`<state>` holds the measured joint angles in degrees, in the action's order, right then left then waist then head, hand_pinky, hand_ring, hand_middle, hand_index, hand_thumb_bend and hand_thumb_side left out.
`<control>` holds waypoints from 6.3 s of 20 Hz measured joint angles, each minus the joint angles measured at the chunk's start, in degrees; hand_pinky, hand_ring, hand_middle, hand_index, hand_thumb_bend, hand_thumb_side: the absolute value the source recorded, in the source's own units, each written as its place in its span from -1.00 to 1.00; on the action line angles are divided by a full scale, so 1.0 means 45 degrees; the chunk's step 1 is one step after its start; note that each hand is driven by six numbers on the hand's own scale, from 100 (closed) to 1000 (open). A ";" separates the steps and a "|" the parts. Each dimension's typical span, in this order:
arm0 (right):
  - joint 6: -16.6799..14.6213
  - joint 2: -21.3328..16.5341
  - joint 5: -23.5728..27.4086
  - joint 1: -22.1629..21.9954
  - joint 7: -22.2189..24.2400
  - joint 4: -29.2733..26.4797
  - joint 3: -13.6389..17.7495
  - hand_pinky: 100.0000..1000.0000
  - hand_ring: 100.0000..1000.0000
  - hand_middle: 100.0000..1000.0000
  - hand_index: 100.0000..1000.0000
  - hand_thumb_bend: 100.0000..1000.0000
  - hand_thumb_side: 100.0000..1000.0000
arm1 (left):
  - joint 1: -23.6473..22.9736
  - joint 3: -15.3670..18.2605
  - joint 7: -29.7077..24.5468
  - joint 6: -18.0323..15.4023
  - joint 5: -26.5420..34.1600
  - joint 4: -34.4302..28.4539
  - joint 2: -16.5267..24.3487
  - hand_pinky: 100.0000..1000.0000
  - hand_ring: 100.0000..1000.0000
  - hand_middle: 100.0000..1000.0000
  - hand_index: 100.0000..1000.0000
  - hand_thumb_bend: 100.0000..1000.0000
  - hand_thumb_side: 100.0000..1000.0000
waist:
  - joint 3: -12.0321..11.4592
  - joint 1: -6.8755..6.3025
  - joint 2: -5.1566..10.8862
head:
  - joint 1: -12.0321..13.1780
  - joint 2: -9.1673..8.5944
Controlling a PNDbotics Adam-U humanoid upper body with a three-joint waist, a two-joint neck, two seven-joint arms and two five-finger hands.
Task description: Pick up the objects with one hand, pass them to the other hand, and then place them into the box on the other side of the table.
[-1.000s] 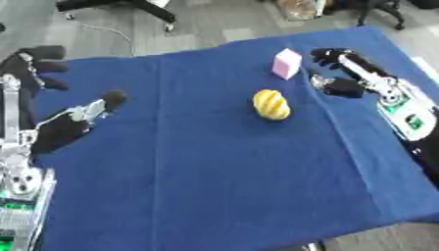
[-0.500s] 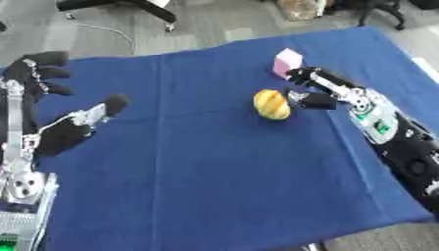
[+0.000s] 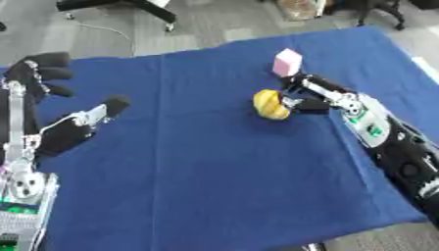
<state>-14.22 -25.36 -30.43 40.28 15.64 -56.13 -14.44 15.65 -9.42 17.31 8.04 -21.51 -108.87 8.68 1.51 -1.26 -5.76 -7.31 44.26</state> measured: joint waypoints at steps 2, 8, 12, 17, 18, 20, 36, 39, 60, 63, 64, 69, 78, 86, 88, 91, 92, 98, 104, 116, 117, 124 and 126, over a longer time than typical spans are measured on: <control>-0.0055 0.0047 0.0000 -0.0001 0.0180 0.0014 -0.0049 0.61 0.60 0.49 0.83 -1.00 0.57 | 0.0000 -0.0001 -0.0012 0.0012 0.0000 0.0001 -0.0042 -0.06 0.16 0.17 0.34 1.00 -0.20 | -0.0001 0.0000 0.0000 | -0.0004 0.0000; -0.0205 0.0081 -0.0046 0.0001 0.0861 0.0059 -0.0120 0.62 0.61 0.50 0.85 -1.00 0.58 | -0.0002 -0.0002 -0.0019 0.0019 -0.0002 0.0004 -0.0044 -0.06 0.16 0.17 0.35 1.00 -0.20 | -0.0001 0.0000 0.0000 | -0.0045 0.0000; -0.0247 0.0081 -0.0375 0.0071 0.1244 0.0058 -0.0117 0.62 0.60 0.52 0.86 -1.00 0.51 | -0.0002 -0.0004 -0.0045 0.0046 -0.0022 0.0004 -0.0045 -0.06 0.16 0.17 0.35 1.00 -0.20 | -0.0002 0.0000 0.0000 | -0.0085 0.0000; -0.0215 0.0185 -0.0997 0.0140 0.1476 0.0137 -0.0105 0.62 0.60 0.52 0.86 -0.95 0.33 | -0.0002 -0.0055 -0.0070 0.0073 -0.0044 0.0004 -0.0046 -0.06 0.16 0.17 0.35 1.00 -0.20 | -0.0002 -0.0004 0.0000 | -0.0118 0.0000; -0.0241 0.0202 -0.1122 0.0161 0.1507 0.0155 -0.0101 0.62 0.60 0.51 0.86 -0.94 0.25 | -0.0002 -0.0065 -0.0072 0.0076 -0.0046 0.0004 -0.0046 -0.06 0.16 0.17 0.35 1.00 -0.20 | -0.0002 -0.0004 0.0000 | -0.0130 0.0000; -0.0308 0.0228 -0.1331 0.0187 0.1563 0.0199 -0.0088 0.62 0.58 0.47 0.84 -0.92 0.05 | -0.0002 -0.0067 -0.0078 0.0085 -0.0049 0.0004 -0.0047 -0.06 0.16 0.17 0.35 1.00 -0.20 | -0.0002 -0.0004 0.0000 | -0.0160 0.0000; -0.0445 0.0746 -0.2832 -0.0001 -0.1435 0.0221 -0.0046 0.38 0.08 -0.79 -0.66 -1.00 -1.00 | -0.0002 -0.0072 -0.0074 0.0172 -0.0058 0.0004 -0.0057 -0.08 0.16 0.17 0.34 1.00 -0.20 | -0.0016 -0.0004 0.0000 | -0.0205 0.0000; -0.0079 0.0804 -0.2841 -0.0141 -0.2563 0.0196 -0.0074 0.33 0.02 -0.83 -0.89 -1.00 -1.00 | -0.0002 -0.0072 -0.0063 0.0171 -0.0058 0.0005 -0.0069 -0.08 0.16 0.17 0.34 1.00 -0.19 | -0.0021 -0.0004 0.0000 | -0.0205 0.0000; 0.2912 0.1472 0.2066 -0.1380 -0.5020 -0.6876 0.0157 0.25 -0.01 -0.78 -0.89 -1.00 -1.00 | -0.0233 0.0631 0.2183 0.0678 0.0103 0.2713 -0.0583 -0.14 0.11 0.14 0.31 0.87 -0.19 | 0.0132 -0.0001 0.0000 | -0.0065 0.0000; 0.3333 0.1735 0.3169 -0.1447 -0.4777 -0.8265 -0.0121 0.24 -0.02 -0.77 -0.89 -1.00 -1.00 | -0.0021 0.0430 0.2299 0.0729 -0.0217 0.3625 -0.0646 -0.11 0.16 0.18 0.34 0.93 -0.26 | 0.0199 0.0000 0.0000 | 0.0006 0.0000; 0.3480 0.1854 0.3585 -0.1457 -0.4656 -0.8675 -0.0261 0.24 -0.02 -0.77 -0.89 -1.00 -1.00 | 0.0114 0.0287 0.2282 0.0711 -0.0455 0.3860 -0.0704 -0.11 0.17 0.19 0.34 0.94 -0.27 | 0.0207 0.0000 0.0000 | 0.0028 0.0000; 0.4266 0.2544 0.5750 -0.1738 -0.3997 -0.9878 -0.1108 0.22 -0.04 -0.76 -0.88 -1.00 -1.00 | 0.0834 -0.0630 0.1870 0.0421 -0.2049 0.4592 -0.0841 -0.06 0.25 0.28 0.40 0.96 -0.32 | 0.0276 0.0000 0.0000 | 0.0127 0.0000; 0.5146 0.3008 0.8308 -0.2002 -0.2946 -1.0045 -0.2580 0.22 -0.04 -0.73 -0.88 -1.00 -1.00 | 0.1479 -0.1832 0.2599 -0.0366 -0.4041 0.4845 -0.1176 -0.03 0.28 0.31 0.42 0.97 -0.35 | 0.0256 0.0000 0.0000 | 0.0141 0.0000; 0.5476 0.2988 0.9173 -0.1953 -0.1945 -1.0048 -0.2944 0.23 -0.04 -0.72 -0.88 -1.00 -1.00 | 0.1458 -0.2086 0.2902 -0.0487 -0.5209 0.4378 -0.1178 0.02 0.31 0.35 0.46 0.98 -0.48 | 0.0194 0.0000 -0.0014 | 0.0128 0.0000; 0.5515 0.2986 0.9226 -0.1952 -0.1838 -1.0048 -0.2946 0.23 -0.04 -0.71 -0.88 -1.00 -1.00 | 0.1449 -0.2084 0.2861 -0.0438 -0.5533 0.4236 -0.1178 0.03 0.32 0.36 0.46 0.96 -0.50 | 0.0188 0.0000 -0.0016 | 0.0123 0.0000; 0.5564 0.2981 0.9296 -0.1952 -0.1635 -1.0049 -0.2953 0.23 -0.03 -0.71 -0.88 -1.00 -1.00 | 0.1425 -0.2060 0.2791 -0.0363 -0.6028 0.4076 -0.1178 0.03 0.32 0.36 0.46 0.95 -0.52 | 0.0186 0.0000 -0.0016 | 0.0119 0.0000; 0.5592 0.2979 0.9296 -0.1952 -0.1560 -1.0049 -0.2957 0.23 -0.03 -0.71 -0.88 -1.00 -1.00 | 0.1416 -0.2037 0.2778 -0.0339 -0.6151 0.4032 -0.1178 0.04 0.32 0.36 0.46 0.94 -0.52 | 0.0185 0.0000 -0.0016 | 0.0117 0.0000; 0.6071 0.2971 0.9171 -0.1977 -0.1363 -1.0047 -0.2958 0.22 -0.04 -0.71 -0.88 -1.00 -1.00 | 0.1300 -0.1948 0.2825 -0.0275 -0.6672 0.3799 -0.1174 0.04 0.33 0.36 0.46 0.92 -0.53 | 0.0185 0.0000 -0.0016 | 0.0055 0.0000; 0.6739 0.2972 0.9148 -0.2010 -0.1682 -0.9891 -0.2933 0.20 -0.05 -0.72 -0.88 -1.00 -1.00 | 0.1078 -0.1947 0.2739 -0.0359 -0.6825 0.3520 -0.1138 0.06 0.34 0.37 0.47 0.89 -0.52 | 0.0197 0.0000 -0.0016 | 0.0007 0.0000; 0.7797 0.2973 0.8566 -0.2005 -0.1682 -0.9724 -0.2969 0.20 -0.04 -0.72 -0.89 -1.00 -1.00 | 0.0968 -0.2127 0.2001 -0.0562 -0.7754 0.3123 -0.0815 0.10 0.36 0.38 0.49 0.75 -0.47 | 0.0213 0.0000 -0.0016 | -0.0126 0.0000; 0.7818 0.2973 0.8489 -0.2005 -0.1559 -0.9724 -0.3005 0.20 -0.04 -0.72 -0.89 -1.00 -1.00 | 0.0988 -0.2164 0.1917 -0.0597 -0.7808 0.3113 -0.0809 0.11 0.36 0.38 0.49 0.74 -0.47 | 0.0217 0.0000 -0.0016 | -0.0136 0.0000; 0.7716 0.2896 0.8269 -0.1996 -0.0466 -0.9725 -0.3089 0.21 -0.04 -0.71 -0.89 -1.00 -1.00 | 0.1350 -0.2453 0.1220 -0.0892 -0.7888 0.2890 -0.0387 0.12 0.35 0.36 0.47 0.68 -0.47 | 0.0284 0.0000 -0.0016 | -0.0176 0.0000; 0.7671 0.2864 0.8267 -0.1991 -0.0175 -0.9726 -0.3089 0.21 -0.03 -0.71 -0.89 -1.00 -1.00 | 0.1406 -0.2556 0.1025 -0.0961 -0.7846 0.2807 -0.0241 0.12 0.35 0.36 0.47 0.66 -0.47 | 0.0297 0.0000 -0.0016 | -0.0187 0.0000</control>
<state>20.30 -12.47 6.77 31.32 14.85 -99.90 -28.34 21.98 -20.92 21.92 3.71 -56.82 -96.24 7.60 2.85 -1.26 -5.83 -8.15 44.26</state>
